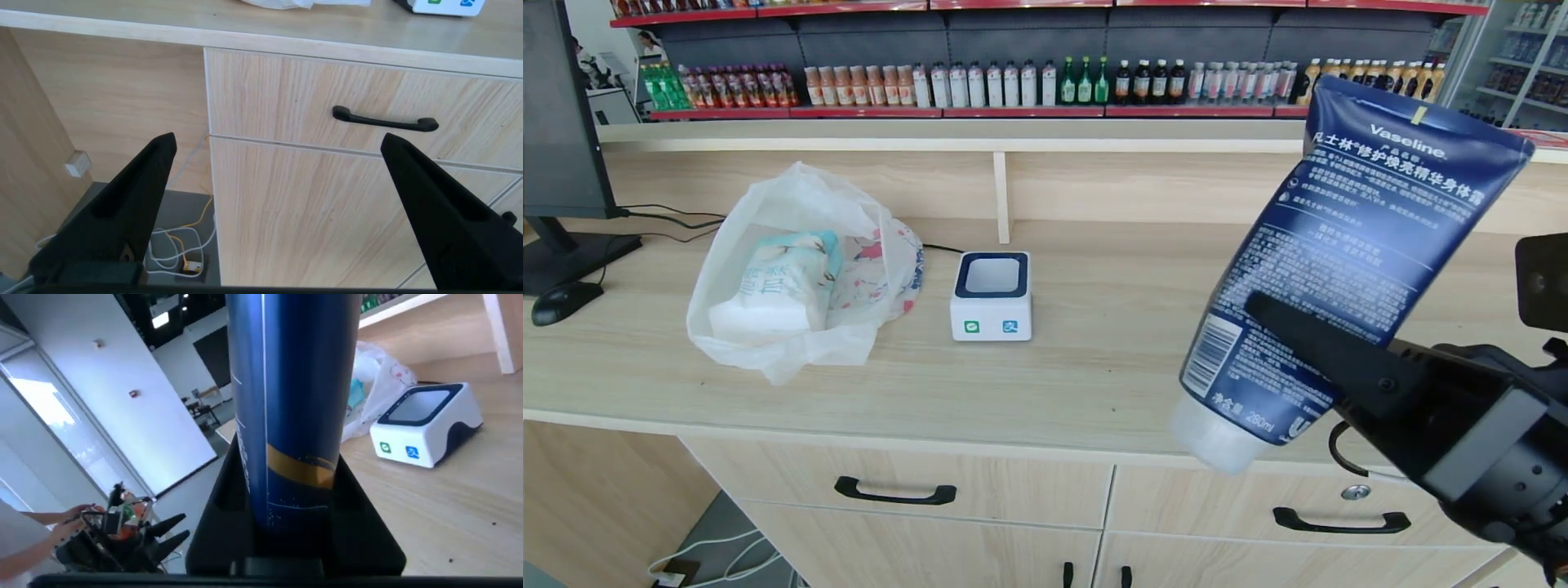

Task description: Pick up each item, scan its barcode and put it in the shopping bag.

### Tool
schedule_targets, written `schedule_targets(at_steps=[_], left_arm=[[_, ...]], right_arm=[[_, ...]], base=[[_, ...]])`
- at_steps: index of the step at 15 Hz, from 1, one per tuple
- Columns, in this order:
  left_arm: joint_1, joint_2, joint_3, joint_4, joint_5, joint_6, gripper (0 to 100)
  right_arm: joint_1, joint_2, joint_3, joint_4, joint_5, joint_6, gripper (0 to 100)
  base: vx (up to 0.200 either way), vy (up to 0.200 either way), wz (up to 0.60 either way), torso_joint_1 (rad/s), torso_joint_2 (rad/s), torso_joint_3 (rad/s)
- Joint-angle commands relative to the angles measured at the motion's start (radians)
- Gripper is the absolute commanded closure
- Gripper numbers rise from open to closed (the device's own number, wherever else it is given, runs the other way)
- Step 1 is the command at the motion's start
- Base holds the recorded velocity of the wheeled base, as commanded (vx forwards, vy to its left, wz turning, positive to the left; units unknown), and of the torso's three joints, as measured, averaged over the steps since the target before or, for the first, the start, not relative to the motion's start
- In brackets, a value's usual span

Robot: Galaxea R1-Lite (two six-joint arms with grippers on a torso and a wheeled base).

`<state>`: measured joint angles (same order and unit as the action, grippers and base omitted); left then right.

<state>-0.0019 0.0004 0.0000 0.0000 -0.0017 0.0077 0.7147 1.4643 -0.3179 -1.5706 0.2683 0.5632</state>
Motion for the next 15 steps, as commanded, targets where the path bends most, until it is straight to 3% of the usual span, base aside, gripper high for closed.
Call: schedule_targets(at_steps=[1, 3, 8, 15], left_arm=[[0.0, 0.0, 0.0, 0.0, 0.0, 0.0, 0], [0.0, 0.0, 0.0, 0.0, 0.0, 0.0, 0], [0.0, 0.0, 0.0, 0.0, 0.0, 0.0, 0], [0.0, 0.0, 0.0, -0.003, 0.0, 0.005, 0]], right_arm=[[0.043, -0.019, -0.001, 0.0, 0.0, 0.023, 100], [0.115, -0.09, 0.008, 0.0, -0.001, 0.121, 100], [0.175, -0.127, 0.037, 0.0, -0.001, 0.152, 100], [0.255, -0.07, -0.093, 0.0, -0.001, 0.196, 100]], base=[[0.0, 0.0, 0.0, 0.0, 0.0, 0.0], [0.0, 0.0, 0.0, 0.0, 0.0, 0.0], [0.0, 0.0, 0.0, 0.0, 0.0, 0.0], [0.0, 0.0, 0.0, 0.0, 0.0, 0.0]])
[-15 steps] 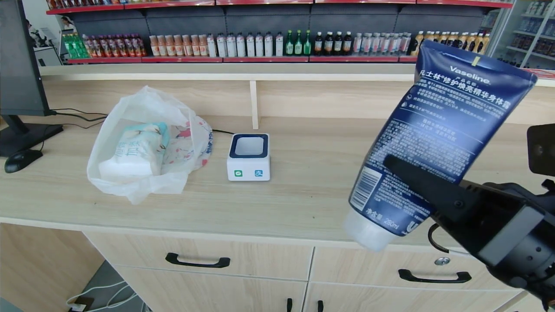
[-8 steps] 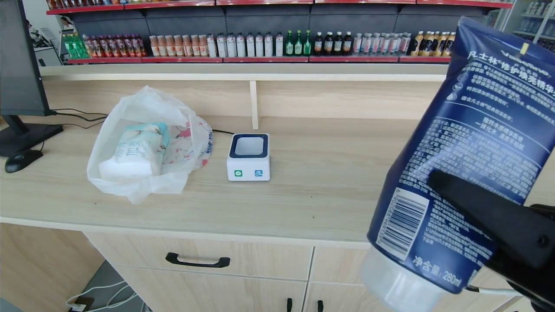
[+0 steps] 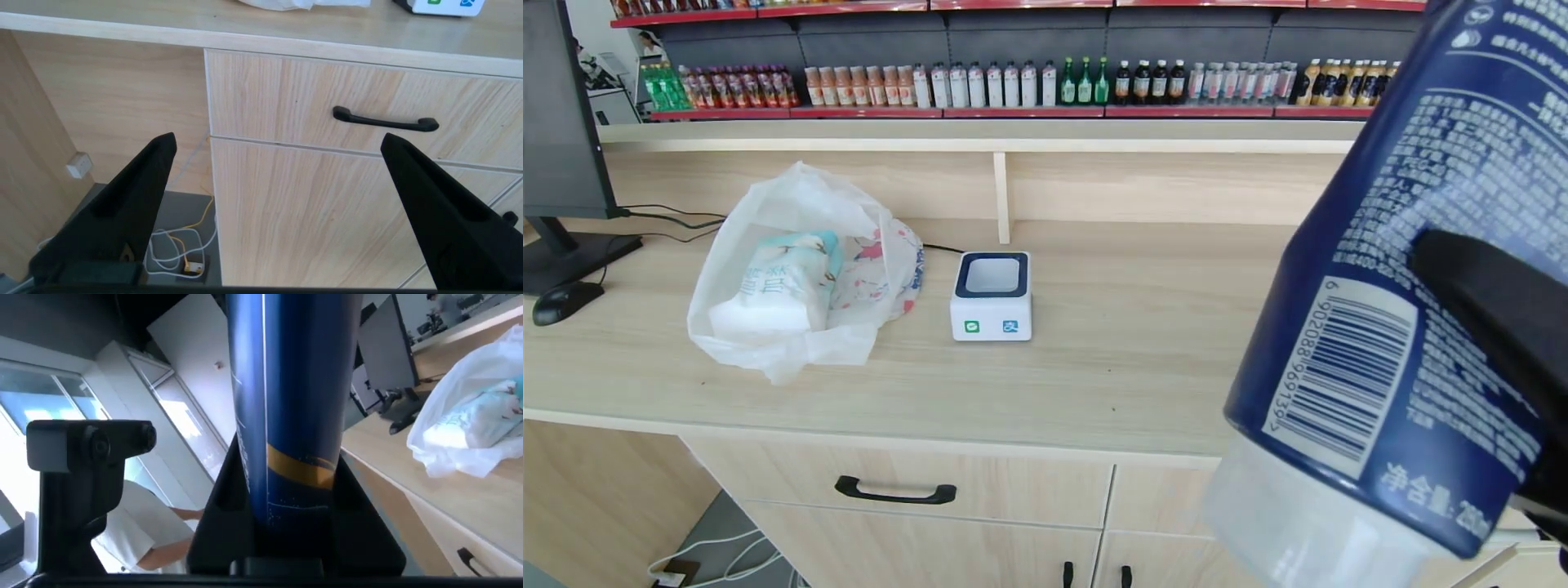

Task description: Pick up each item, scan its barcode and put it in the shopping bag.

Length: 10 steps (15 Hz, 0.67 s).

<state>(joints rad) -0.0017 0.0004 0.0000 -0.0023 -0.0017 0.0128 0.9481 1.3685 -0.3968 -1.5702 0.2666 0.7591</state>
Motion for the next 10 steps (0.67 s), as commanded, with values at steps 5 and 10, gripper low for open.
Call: schedule_targets(at_steps=[5, 10], left_arm=[[0.0, 0.0, 0.0, -0.001, 0.0, -0.004, 0], [0.0, 0.0, 0.0, -0.001, 0.0, -0.002, 0]], right_arm=[[0.043, 0.04, -0.05, -0.001, 0.0, 0.037, 100], [0.043, 0.032, -0.056, -0.001, 0.0, 0.046, 100]], base=[[0.0, 0.0, 0.0, 0.0, 0.0, 0.0], [0.0, 0.0, 0.0, 0.0, 0.0, 0.0]])
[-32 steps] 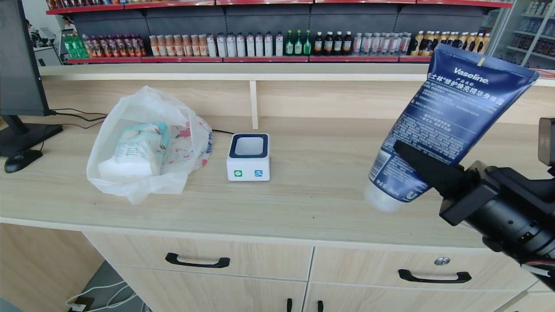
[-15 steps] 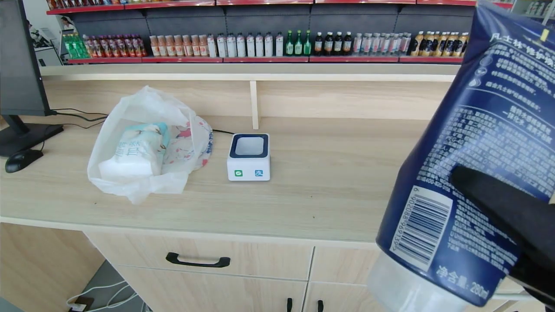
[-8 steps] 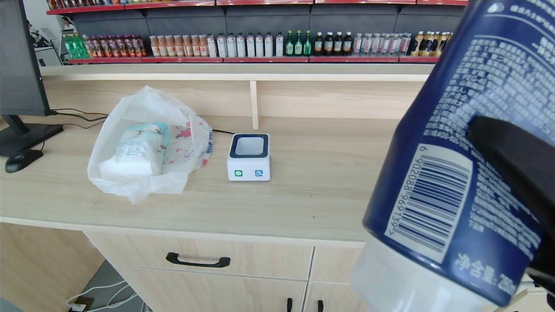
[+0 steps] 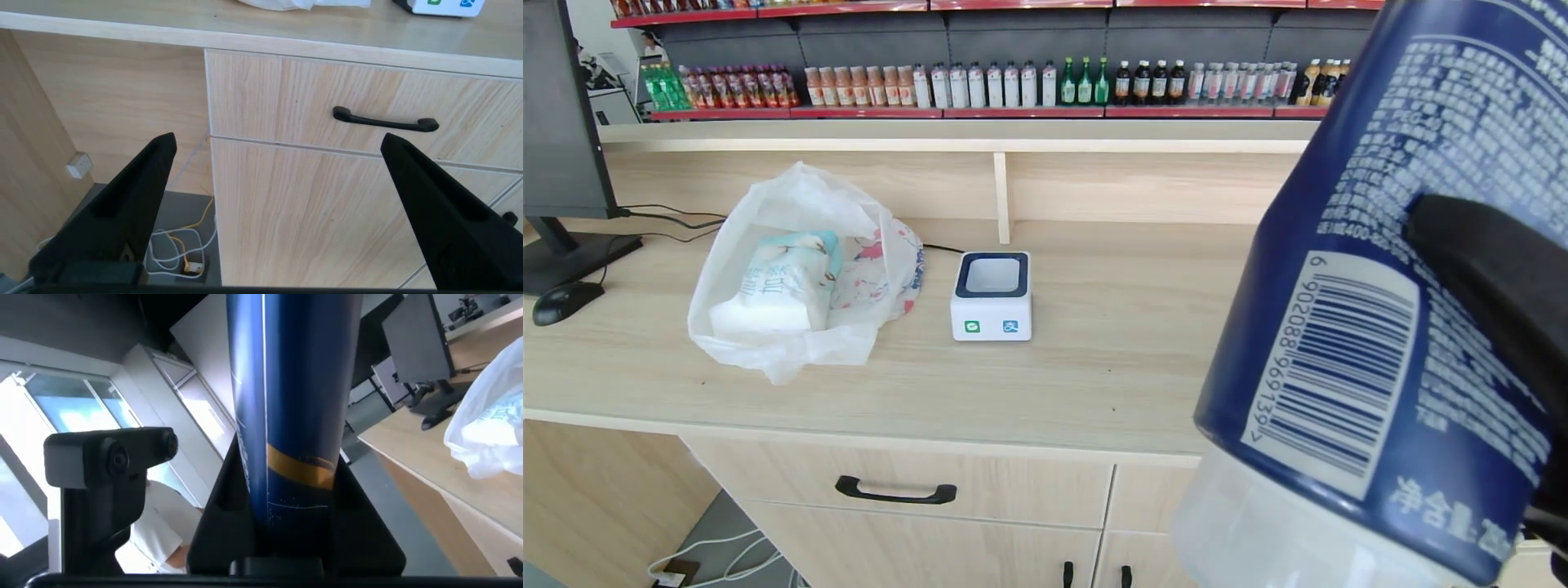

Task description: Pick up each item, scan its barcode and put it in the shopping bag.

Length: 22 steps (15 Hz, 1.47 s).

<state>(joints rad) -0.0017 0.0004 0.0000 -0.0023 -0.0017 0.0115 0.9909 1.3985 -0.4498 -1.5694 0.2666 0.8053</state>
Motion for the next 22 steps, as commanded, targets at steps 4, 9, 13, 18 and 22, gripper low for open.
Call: schedule_targets(at_steps=[4, 9, 13, 18, 22], left_arm=[[0.0, 0.0, 0.0, 0.002, 0.0, -0.001, 0], [0.0, 0.0, 0.0, 0.002, 0.0, -0.002, 0], [0.0, 0.0, 0.0, 0.004, 0.0, -0.002, 0], [0.0, 0.0, 0.0, 0.004, 0.0, -0.002, 0], [0.0, 0.0, 0.0, 0.004, 0.0, -0.002, 0]], right_arm=[[-0.067, 0.023, -0.007, -0.001, 0.0, -0.048, 100], [-0.228, 0.077, 0.003, 0.014, -0.043, -0.256, 100], [-0.405, 0.152, -0.018, 0.077, -0.168, -0.509, 100], [-0.581, 0.197, 0.002, 0.068, -0.441, -0.756, 100], [-0.61, 0.2, 0.029, 0.055, -0.431, -0.799, 100]], base=[[0.0, 0.0, 0.0, 0.0, 0.0, 0.0], [0.0, 0.0, 0.0, 0.0, 0.0, 0.0], [0.0, 0.0, 0.0, 0.0, 0.0, 0.0], [0.0, 0.0, 0.0, 0.0, 0.0, 0.0], [0.0, 0.0, 0.0, 0.0, 0.0, 0.0]])
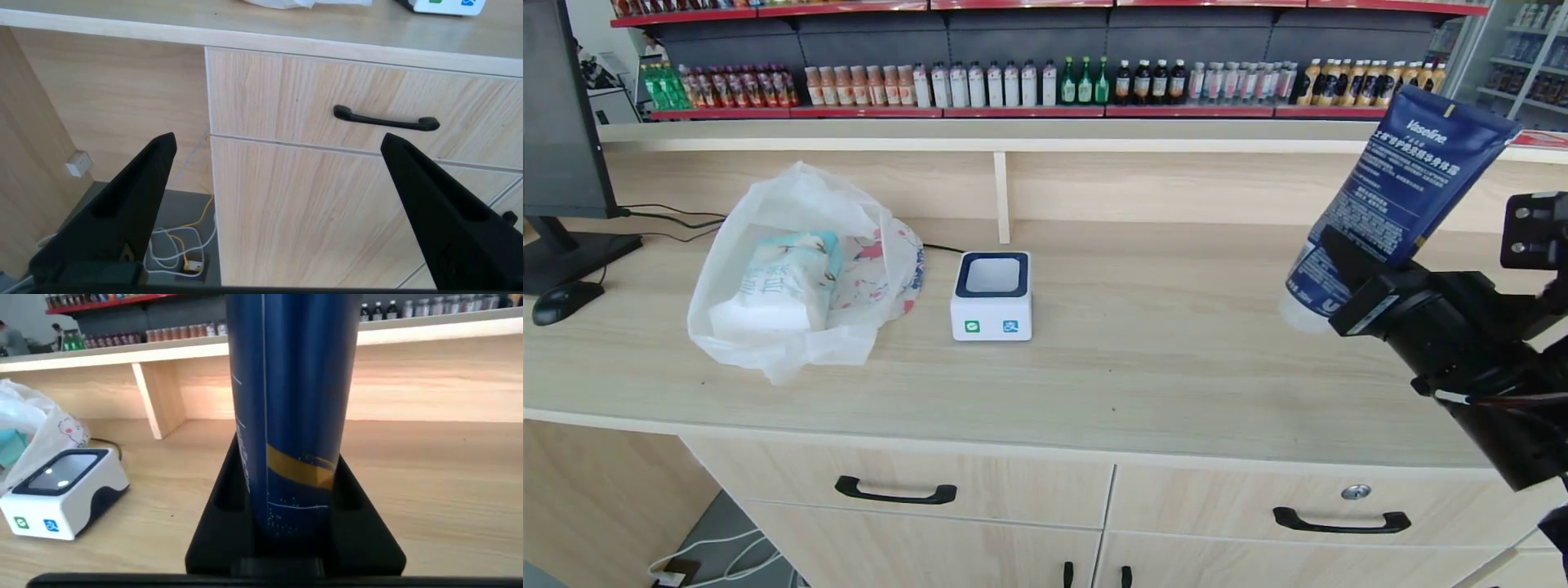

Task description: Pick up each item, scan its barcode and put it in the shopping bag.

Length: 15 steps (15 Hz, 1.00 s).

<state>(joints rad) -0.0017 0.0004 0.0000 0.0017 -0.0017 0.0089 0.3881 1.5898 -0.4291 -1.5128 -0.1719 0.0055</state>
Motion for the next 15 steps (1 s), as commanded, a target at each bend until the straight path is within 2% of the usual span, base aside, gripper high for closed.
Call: schedule_targets(at_steps=[1, 4, 9, 15], left_arm=[[0.0, 0.0, 0.0, 0.0, 0.0, 0.0, 0], [0.0, 0.0, 0.0, 0.0, 0.0, -0.001, 0], [0.0, 0.0, 0.0, 0.0, 0.0, -0.001, 0], [0.0, 0.0, 0.0, 0.0, 0.0, -0.003, 0]], right_arm=[[-0.021, 0.007, 0.026, -0.003, 0.028, 0.002, 100], [-0.069, 0.006, 0.038, -0.046, 0.028, -0.002, 100], [-0.152, -0.028, 0.03, -0.055, 0.028, 0.022, 100], [-0.144, -0.07, 0.044, -0.058, 0.028, 0.025, 100]], base=[[0.0, 0.0, 0.0, 0.0, 0.0, 0.0], [-0.2, 0.0, 0.0, 0.01, 0.01, 0.001], [0.0, 0.0, 0.0, 0.0, 0.0, 0.0], [0.0, 0.2, 0.0, 0.009, 0.01, 0.002]])
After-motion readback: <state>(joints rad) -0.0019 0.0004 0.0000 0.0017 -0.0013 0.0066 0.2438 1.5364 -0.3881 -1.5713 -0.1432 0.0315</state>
